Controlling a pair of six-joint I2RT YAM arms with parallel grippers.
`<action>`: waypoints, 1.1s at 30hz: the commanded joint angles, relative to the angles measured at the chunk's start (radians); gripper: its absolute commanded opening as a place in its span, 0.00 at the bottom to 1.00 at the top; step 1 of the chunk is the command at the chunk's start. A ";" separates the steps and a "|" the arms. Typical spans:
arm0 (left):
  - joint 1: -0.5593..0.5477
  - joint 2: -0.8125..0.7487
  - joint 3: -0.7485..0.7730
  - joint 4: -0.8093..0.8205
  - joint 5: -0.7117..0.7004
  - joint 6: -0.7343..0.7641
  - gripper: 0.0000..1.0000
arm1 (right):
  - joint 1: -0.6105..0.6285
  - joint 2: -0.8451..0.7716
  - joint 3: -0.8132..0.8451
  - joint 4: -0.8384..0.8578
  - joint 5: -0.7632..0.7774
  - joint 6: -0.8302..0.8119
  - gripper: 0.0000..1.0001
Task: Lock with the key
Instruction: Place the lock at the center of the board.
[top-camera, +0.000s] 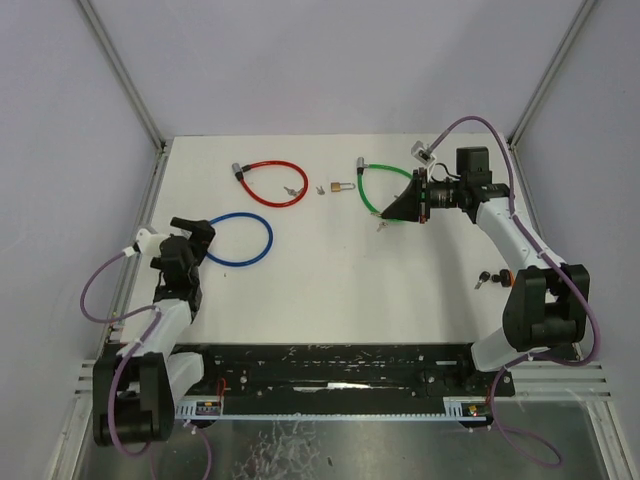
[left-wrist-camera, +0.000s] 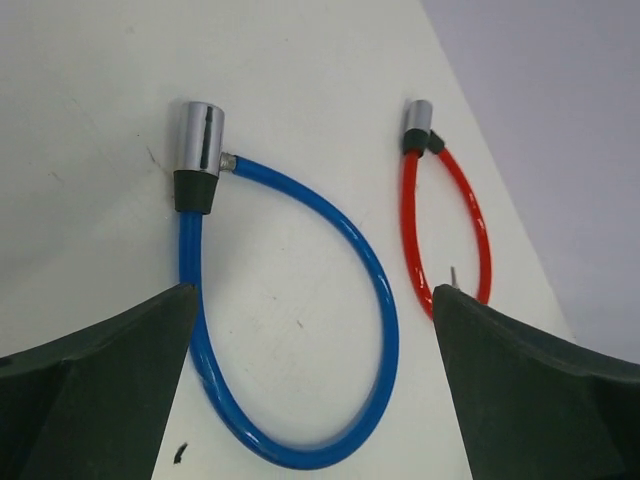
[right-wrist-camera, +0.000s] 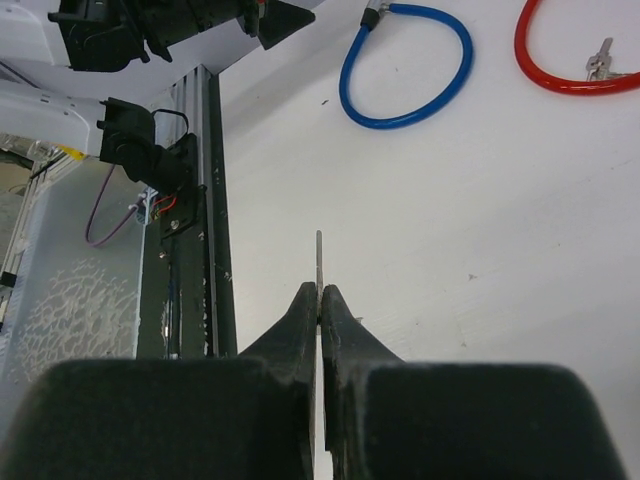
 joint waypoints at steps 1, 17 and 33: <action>0.000 -0.137 -0.055 -0.006 0.015 0.025 1.00 | 0.027 -0.002 -0.011 0.080 -0.028 0.057 0.00; -0.506 0.074 -0.075 0.926 0.613 0.371 0.99 | 0.036 -0.007 -0.099 0.384 -0.064 0.384 0.00; -0.704 0.604 0.333 0.984 0.993 0.648 0.82 | 0.103 -0.009 -0.067 0.275 -0.108 0.299 0.00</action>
